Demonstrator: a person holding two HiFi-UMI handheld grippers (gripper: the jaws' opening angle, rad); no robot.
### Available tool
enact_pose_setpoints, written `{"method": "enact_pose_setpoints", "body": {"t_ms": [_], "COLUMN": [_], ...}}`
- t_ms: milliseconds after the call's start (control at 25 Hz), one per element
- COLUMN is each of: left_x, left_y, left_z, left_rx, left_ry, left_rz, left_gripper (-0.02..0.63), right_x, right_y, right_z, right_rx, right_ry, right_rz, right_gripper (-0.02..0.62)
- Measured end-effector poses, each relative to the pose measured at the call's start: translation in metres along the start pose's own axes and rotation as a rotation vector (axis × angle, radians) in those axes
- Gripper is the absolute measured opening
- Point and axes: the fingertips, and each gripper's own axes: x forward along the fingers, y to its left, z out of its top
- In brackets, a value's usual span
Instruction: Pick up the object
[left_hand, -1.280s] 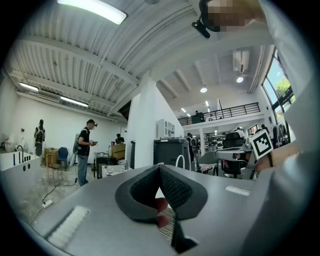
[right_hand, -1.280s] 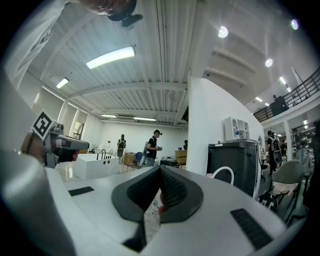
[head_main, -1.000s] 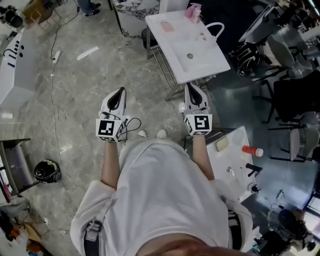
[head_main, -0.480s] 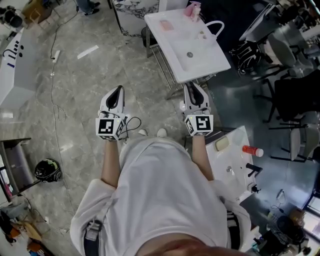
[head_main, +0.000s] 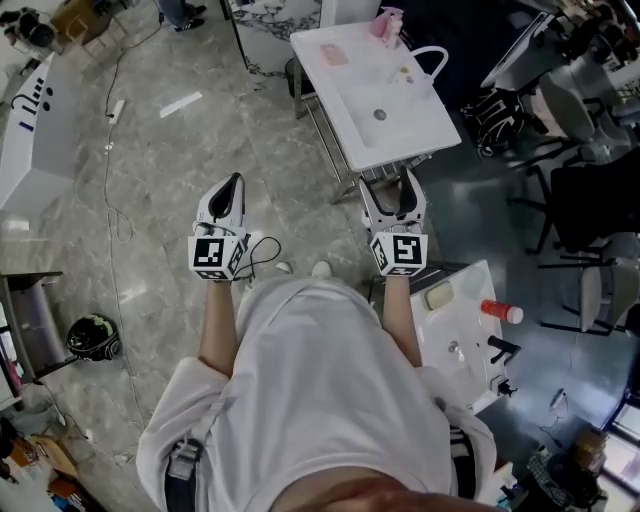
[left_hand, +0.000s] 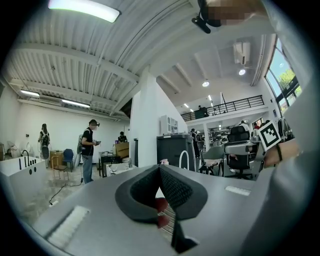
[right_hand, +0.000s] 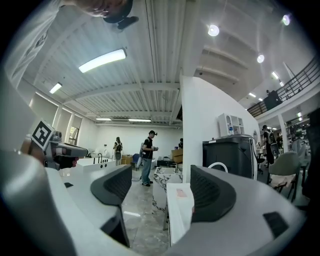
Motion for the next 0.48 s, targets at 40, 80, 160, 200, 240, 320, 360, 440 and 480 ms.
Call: {"method": "enact_pose_setpoints", "body": {"t_ms": [40, 80, 160, 200, 240, 320, 360, 440, 480], "left_x": [0.0, 0.001, 0.001, 0.001, 0.001, 0.0, -0.001, 0.001, 0.003], "left_y": [-0.001, -0.001, -0.002, -0.004, -0.005, -0.009, -0.01, -0.01, -0.009], "left_z": [0.0, -0.001, -0.002, -0.002, -0.002, 0.0, 0.0, 0.001, 0.001], "left_rx": [0.002, 0.004, 0.01, 0.015, 0.022, 0.031, 0.032, 0.036, 0.038], "left_ry": [0.003, 0.007, 0.017, 0.022, 0.027, 0.03, 0.031, 0.034, 0.037], "left_rz": [0.006, 0.012, 0.031, 0.041, 0.048, 0.055, 0.059, 0.069, 0.073], "left_gripper": [-0.003, -0.003, -0.003, -0.003, -0.003, -0.003, -0.003, -0.003, -0.003], "right_x": [-0.001, -0.002, -0.003, -0.004, -0.004, -0.003, -0.001, 0.006, 0.01], "right_y": [-0.003, -0.006, -0.014, -0.017, -0.021, -0.026, -0.028, -0.032, -0.034], "right_z": [-0.001, -0.002, -0.005, -0.006, -0.007, -0.013, -0.017, -0.025, -0.028], "right_rx": [0.003, 0.005, 0.007, 0.007, 0.006, 0.011, 0.016, 0.024, 0.027], "right_ry": [0.001, 0.003, 0.006, 0.006, 0.005, -0.001, -0.001, 0.005, 0.012], "right_rz": [-0.002, -0.002, 0.001, 0.004, 0.008, 0.016, 0.02, 0.028, 0.033], "right_gripper": [0.373, 0.387, 0.41, 0.423, 0.436, 0.456, 0.46, 0.466, 0.468]}}
